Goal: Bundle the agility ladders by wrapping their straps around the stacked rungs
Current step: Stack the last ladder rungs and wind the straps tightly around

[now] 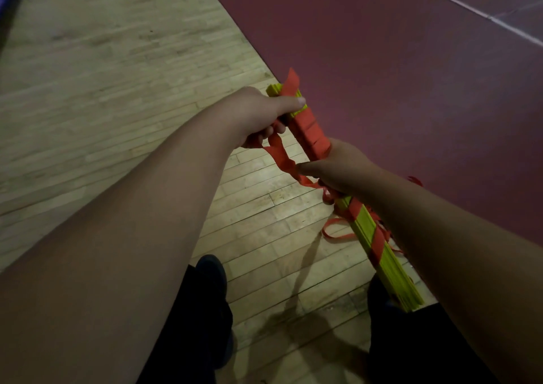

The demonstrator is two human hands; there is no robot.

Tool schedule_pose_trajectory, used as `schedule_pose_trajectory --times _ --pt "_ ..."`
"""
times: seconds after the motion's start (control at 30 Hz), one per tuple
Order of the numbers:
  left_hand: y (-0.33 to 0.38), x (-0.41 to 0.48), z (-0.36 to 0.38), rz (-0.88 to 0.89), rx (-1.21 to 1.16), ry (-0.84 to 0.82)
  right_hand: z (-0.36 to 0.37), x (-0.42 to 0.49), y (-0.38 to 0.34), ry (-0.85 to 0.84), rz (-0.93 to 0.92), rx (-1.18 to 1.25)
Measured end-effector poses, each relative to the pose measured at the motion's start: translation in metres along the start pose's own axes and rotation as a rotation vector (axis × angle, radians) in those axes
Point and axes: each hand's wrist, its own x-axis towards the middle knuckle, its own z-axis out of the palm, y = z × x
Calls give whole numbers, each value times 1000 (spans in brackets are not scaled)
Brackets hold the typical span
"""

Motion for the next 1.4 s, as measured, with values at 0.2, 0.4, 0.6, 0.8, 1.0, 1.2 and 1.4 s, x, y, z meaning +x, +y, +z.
schedule_pose_trajectory --times 0.2,0.4,0.6,0.8,1.0,1.2,1.4 --pt "-1 4 8 -85 -32 45 14 -2 -1 17 37 -76" --pt "-1 1 8 -35 16 150 13 -4 -9 -22 -14 -77" --pt "10 -8 -10 156 -84 84 -10 -14 -18 -154 -149 264" --pt "4 -4 -20 182 -147 -15 -17 -20 -20 -517 -72 582" --pt "-3 -2 -29 200 122 -29 -10 -11 -11 -326 -24 405" --pt "-4 3 -22 182 288 4 -3 -5 -5 -82 -24 103" --pt "-1 3 -3 145 285 26 10 1 -4 37 -27 -49"
